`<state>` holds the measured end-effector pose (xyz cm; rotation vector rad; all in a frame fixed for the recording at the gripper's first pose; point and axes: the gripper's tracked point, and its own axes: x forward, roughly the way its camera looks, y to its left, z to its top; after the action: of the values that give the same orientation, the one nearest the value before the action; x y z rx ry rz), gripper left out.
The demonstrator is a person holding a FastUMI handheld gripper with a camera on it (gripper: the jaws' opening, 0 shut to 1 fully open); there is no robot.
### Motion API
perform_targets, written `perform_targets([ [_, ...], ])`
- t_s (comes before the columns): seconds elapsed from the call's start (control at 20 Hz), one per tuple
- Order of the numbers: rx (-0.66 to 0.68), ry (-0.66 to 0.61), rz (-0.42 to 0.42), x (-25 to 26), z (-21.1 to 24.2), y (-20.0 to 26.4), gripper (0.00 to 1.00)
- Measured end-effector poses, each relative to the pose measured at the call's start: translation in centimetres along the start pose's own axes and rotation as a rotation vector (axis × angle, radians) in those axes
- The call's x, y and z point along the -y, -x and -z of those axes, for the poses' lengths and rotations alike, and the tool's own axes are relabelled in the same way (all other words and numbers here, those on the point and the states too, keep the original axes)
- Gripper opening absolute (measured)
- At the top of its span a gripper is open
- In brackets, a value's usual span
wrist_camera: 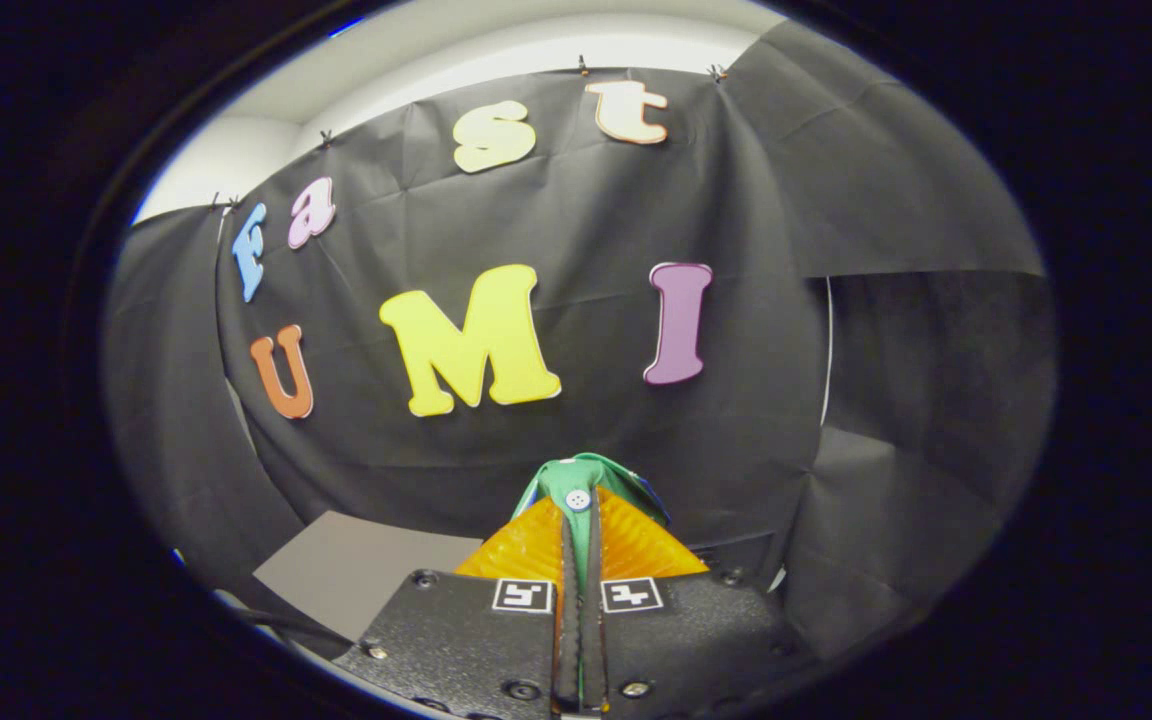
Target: Put the clothes into the washing machine and then close the washing machine lid.
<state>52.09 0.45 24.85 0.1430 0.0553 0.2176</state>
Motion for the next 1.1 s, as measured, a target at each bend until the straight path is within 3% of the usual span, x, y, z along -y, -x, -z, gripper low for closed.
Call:
perform_targets([
  [0.45,-0.302,-0.059,0.058,6.0,17.1,-6.0,0.05],
  [0.85,-0.576,-0.106,0.129,9.7,31.9,-8.1,0.05],
  [1.1,-0.730,-0.089,0.163,10.6,38.6,-8.6,0.05],
])
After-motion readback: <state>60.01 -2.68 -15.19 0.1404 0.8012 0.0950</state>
